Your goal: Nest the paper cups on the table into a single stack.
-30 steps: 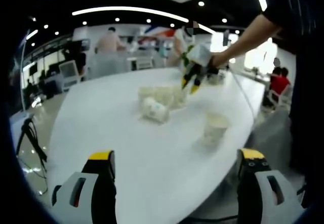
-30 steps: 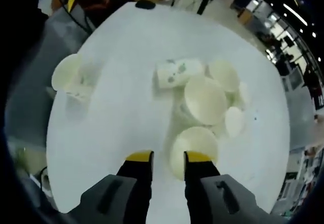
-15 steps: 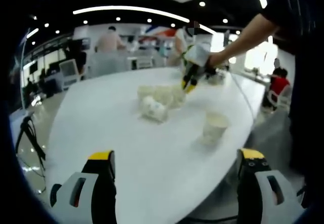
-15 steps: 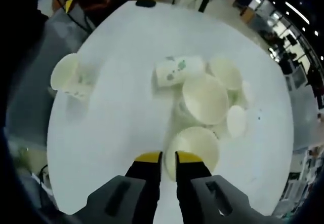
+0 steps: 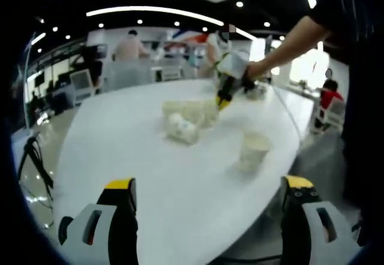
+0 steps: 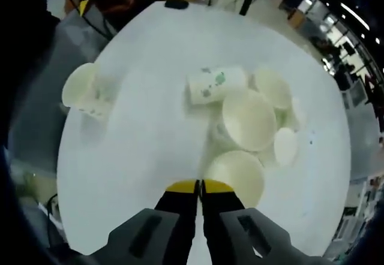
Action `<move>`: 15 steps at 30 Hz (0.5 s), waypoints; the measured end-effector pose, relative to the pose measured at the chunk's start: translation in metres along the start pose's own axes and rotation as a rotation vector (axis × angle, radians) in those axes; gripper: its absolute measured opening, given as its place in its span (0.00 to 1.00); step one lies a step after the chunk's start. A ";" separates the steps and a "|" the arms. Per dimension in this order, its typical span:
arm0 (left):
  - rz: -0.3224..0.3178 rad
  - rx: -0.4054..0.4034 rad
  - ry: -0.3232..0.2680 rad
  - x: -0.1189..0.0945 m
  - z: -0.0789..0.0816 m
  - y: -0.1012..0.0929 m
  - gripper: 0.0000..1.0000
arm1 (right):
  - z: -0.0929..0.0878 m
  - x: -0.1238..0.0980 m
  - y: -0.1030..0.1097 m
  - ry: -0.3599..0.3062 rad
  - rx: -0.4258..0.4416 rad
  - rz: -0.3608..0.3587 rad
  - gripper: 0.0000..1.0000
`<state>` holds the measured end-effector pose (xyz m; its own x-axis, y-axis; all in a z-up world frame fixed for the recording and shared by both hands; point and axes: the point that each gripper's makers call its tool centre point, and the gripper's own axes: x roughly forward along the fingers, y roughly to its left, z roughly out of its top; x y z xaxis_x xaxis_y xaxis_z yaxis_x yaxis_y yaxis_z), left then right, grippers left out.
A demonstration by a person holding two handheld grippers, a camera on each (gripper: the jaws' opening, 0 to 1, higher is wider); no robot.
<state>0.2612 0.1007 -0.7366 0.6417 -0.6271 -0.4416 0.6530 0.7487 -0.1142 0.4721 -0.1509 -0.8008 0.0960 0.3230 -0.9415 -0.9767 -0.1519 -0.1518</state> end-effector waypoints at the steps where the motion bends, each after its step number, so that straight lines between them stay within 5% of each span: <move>1: 0.001 0.000 0.000 0.000 0.000 0.000 0.99 | 0.001 -0.001 0.001 0.001 -0.002 -0.001 0.00; 15: -0.004 0.019 -0.005 -0.001 0.004 -0.001 0.99 | -0.001 -0.015 0.005 0.011 0.013 -0.028 0.00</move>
<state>0.2609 0.0996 -0.7322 0.6414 -0.6309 -0.4365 0.6628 0.7423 -0.0988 0.4659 -0.1579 -0.7880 0.1252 0.3162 -0.9404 -0.9760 -0.1308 -0.1739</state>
